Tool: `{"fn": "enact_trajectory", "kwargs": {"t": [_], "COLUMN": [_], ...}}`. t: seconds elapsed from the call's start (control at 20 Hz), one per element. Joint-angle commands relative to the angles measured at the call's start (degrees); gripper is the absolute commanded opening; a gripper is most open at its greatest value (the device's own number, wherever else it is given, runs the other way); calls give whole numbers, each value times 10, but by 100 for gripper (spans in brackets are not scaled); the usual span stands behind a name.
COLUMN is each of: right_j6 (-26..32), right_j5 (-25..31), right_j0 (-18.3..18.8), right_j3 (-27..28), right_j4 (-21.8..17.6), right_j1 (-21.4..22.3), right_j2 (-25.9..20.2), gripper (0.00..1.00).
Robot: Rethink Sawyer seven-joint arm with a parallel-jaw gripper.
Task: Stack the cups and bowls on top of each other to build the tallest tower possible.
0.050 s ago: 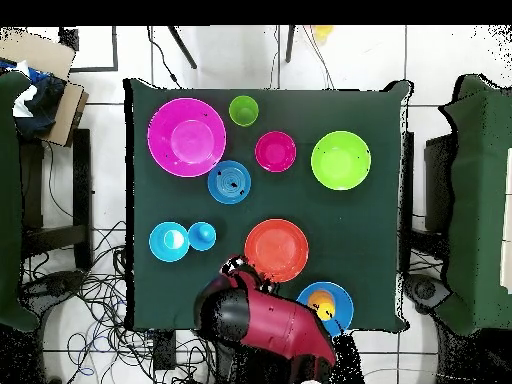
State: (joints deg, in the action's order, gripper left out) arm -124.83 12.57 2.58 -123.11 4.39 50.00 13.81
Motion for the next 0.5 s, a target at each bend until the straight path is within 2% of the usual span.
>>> {"fn": "enact_trajectory", "kwargs": {"t": [0.05,0.5], "right_j6": [-138,-162], "right_j5": [43,61], "right_j0": [-28,-73], "right_j3": [13,54], "right_j4": [64,125], "right_j1": [-61,-85], "right_j2": [-27,-14], "gripper": [100,100]}}
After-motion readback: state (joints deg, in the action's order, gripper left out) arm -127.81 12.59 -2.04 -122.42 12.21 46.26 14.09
